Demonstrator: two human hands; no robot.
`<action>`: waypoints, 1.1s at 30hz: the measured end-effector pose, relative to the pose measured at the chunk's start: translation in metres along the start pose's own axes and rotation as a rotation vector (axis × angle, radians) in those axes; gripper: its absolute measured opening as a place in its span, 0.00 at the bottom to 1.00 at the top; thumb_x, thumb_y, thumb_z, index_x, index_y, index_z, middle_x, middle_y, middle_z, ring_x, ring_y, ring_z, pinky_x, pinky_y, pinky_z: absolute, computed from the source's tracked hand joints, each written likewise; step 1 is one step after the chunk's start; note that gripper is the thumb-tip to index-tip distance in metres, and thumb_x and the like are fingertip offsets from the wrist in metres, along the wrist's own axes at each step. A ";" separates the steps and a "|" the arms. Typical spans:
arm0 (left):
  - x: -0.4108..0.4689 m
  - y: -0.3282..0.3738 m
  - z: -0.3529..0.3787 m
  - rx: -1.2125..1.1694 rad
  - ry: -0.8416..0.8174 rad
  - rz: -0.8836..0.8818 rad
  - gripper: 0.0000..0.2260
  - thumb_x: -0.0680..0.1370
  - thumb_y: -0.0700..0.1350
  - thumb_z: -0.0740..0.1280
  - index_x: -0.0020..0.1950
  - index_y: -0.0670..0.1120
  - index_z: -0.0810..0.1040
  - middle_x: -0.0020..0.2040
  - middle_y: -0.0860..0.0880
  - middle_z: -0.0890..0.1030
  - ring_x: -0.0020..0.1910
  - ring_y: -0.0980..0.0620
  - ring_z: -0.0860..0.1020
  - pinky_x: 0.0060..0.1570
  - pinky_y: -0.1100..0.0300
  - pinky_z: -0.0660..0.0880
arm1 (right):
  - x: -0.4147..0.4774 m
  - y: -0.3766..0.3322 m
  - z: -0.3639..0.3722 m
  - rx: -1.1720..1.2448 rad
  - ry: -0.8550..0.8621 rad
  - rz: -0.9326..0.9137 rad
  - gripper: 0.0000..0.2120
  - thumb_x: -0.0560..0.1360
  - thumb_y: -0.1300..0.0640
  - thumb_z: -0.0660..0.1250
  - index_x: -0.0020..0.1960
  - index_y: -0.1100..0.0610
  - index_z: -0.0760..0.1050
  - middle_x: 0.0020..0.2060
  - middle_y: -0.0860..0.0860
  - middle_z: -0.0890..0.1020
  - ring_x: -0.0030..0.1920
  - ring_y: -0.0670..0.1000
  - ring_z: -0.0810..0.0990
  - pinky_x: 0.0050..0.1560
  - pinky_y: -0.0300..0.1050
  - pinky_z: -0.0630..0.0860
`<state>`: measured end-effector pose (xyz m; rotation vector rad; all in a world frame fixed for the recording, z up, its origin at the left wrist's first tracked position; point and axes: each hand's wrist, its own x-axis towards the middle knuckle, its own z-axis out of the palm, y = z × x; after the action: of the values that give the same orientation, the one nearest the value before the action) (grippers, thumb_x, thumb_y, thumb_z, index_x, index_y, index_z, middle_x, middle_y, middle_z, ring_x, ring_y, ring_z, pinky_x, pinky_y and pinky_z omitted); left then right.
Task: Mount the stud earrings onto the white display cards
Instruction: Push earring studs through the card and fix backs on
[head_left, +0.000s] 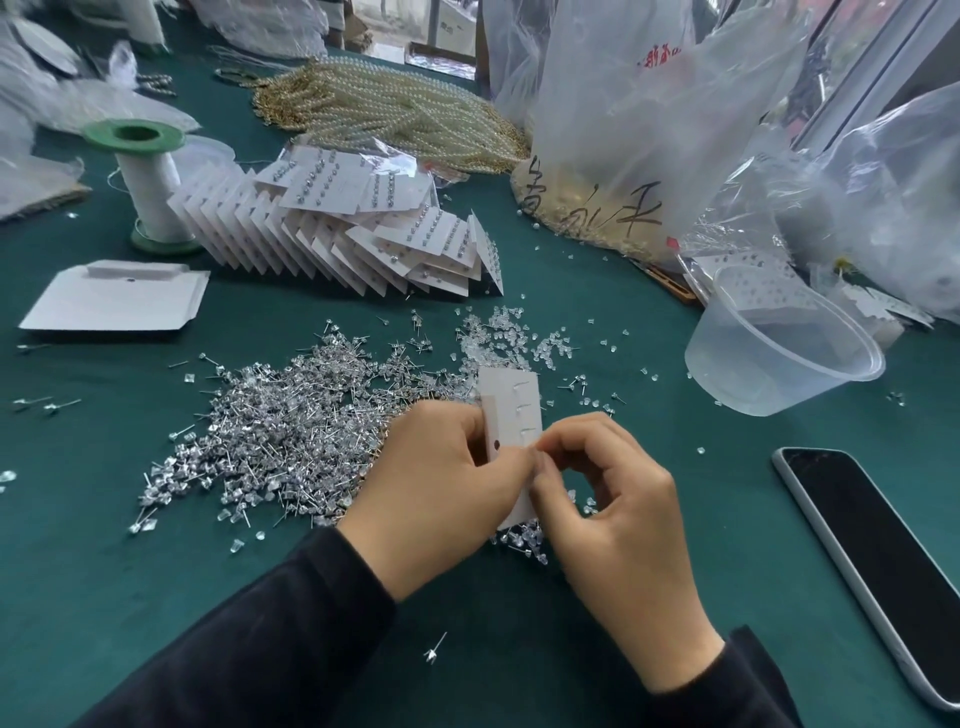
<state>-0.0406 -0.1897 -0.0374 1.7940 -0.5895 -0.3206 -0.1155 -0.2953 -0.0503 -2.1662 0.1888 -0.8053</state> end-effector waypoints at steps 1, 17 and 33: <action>0.001 0.002 -0.002 -0.123 -0.092 -0.029 0.17 0.67 0.54 0.71 0.33 0.39 0.79 0.27 0.46 0.79 0.27 0.53 0.74 0.27 0.58 0.71 | 0.001 0.000 -0.001 0.014 0.028 0.005 0.02 0.69 0.64 0.66 0.38 0.60 0.75 0.35 0.49 0.78 0.38 0.47 0.77 0.41 0.44 0.75; 0.024 -0.019 -0.033 0.719 0.103 0.058 0.04 0.73 0.49 0.68 0.45 0.52 0.81 0.48 0.52 0.74 0.55 0.51 0.70 0.60 0.57 0.62 | 0.003 0.007 -0.020 0.423 0.230 0.279 0.02 0.70 0.54 0.68 0.41 0.48 0.79 0.36 0.47 0.82 0.38 0.46 0.79 0.41 0.36 0.75; 0.024 -0.010 -0.046 0.425 0.115 0.003 0.06 0.69 0.42 0.74 0.36 0.52 0.80 0.31 0.57 0.79 0.32 0.63 0.76 0.30 0.78 0.68 | 0.008 0.001 -0.026 0.859 0.128 0.549 0.08 0.64 0.58 0.68 0.42 0.58 0.80 0.39 0.54 0.84 0.39 0.52 0.81 0.41 0.43 0.79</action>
<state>0.0048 -0.1629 -0.0314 2.2020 -0.6099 -0.0906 -0.1247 -0.3156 -0.0353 -1.1721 0.3966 -0.5516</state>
